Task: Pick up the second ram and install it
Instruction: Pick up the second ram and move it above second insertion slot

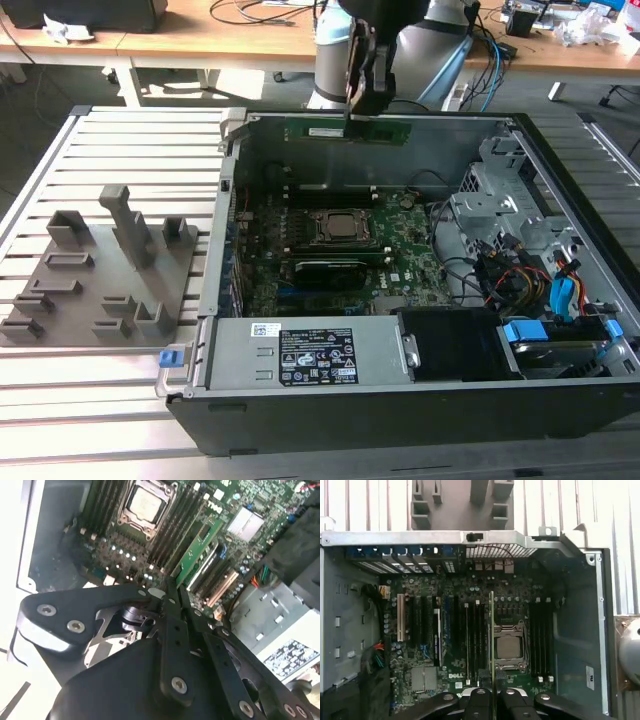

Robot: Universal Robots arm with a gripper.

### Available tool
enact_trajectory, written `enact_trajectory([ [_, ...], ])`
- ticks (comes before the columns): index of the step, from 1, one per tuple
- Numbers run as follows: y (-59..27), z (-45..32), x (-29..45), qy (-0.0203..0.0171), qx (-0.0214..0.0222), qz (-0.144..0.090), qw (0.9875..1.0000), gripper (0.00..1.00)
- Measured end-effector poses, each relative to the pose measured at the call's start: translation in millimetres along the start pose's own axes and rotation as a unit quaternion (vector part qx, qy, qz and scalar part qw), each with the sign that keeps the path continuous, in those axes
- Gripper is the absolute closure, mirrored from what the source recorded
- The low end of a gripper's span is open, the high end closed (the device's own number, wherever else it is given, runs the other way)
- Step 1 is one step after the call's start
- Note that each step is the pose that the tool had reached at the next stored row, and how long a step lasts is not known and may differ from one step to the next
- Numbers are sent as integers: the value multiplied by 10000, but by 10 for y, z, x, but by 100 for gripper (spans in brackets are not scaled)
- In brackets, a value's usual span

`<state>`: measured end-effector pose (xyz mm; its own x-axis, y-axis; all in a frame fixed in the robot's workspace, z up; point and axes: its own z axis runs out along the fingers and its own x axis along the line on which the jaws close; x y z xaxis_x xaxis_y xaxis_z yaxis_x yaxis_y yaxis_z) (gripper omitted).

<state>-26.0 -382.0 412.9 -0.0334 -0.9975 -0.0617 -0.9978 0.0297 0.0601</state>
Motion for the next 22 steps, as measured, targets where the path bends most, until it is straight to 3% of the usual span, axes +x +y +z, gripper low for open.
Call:
enact_trajectory([
  [3, -91, 74, -14, 0, -8, 0, 10000, 86],
  [6, -178, 215, -9, 0, -8, 0, 10000, 86],
  [10, -188, 321, -2, 0, -8, 1, 10000, 86],
  [13, -197, 463, 7, 0, -8, 1, 10000, 86],
  [15, -200, 503, 9, 0, -8, 1, 10000, 86],
  [20, -214, 732, 23, 0, -8, 1, 10000, 86],
  [22, -217, 767, 26, 10, -8, 1, 10000, 86],
])
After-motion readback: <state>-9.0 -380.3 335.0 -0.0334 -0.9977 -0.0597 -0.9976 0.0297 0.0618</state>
